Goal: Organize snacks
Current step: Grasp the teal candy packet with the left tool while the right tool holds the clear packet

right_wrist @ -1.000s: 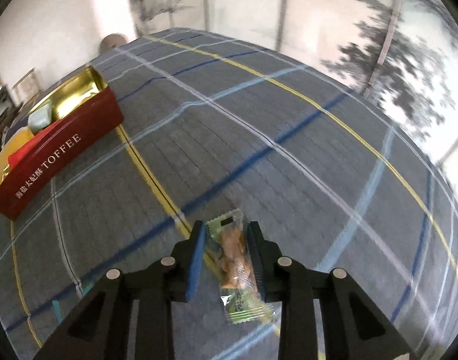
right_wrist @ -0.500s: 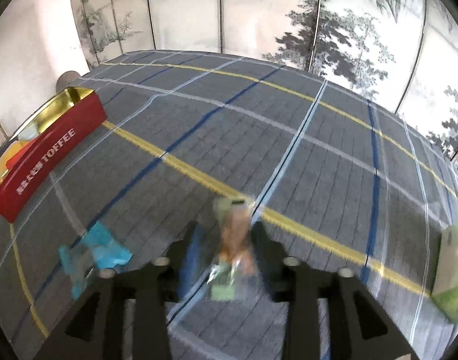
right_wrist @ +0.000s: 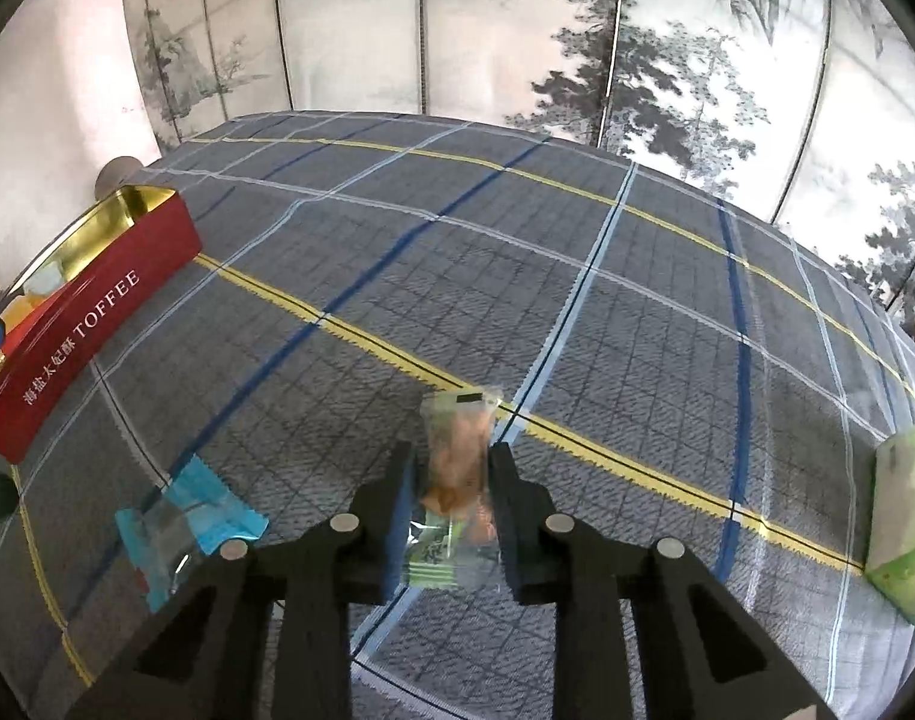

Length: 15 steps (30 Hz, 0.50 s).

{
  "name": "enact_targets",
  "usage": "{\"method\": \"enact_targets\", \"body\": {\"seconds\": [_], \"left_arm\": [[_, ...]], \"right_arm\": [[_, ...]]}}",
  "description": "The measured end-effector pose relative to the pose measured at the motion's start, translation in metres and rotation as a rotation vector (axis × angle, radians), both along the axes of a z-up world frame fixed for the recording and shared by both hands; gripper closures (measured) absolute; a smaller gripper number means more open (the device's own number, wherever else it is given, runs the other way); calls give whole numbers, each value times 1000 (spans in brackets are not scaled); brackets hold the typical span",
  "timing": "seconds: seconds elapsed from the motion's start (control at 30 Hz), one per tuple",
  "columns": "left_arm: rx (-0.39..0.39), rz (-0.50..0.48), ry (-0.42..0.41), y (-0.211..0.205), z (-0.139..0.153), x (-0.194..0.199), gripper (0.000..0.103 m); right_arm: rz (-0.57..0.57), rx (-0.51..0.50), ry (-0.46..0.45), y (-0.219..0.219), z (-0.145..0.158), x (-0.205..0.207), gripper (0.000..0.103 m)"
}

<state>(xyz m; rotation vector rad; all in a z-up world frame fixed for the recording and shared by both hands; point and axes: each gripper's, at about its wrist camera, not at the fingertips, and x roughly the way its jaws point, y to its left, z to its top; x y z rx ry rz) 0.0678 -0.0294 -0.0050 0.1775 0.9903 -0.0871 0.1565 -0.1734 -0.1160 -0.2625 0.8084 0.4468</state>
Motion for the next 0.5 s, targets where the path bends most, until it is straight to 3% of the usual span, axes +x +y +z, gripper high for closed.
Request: {"method": "enact_targets", "body": {"seconds": [0.2, 0.5], "left_arm": [[-58, -32, 23, -17, -8, 5, 10], [-81, -45, 18, -34, -11, 8, 10]], "right_arm": [[-57, 3, -5, -14, -1, -12, 80], [-287, -3, -13, -62, -3, -31, 80]]}}
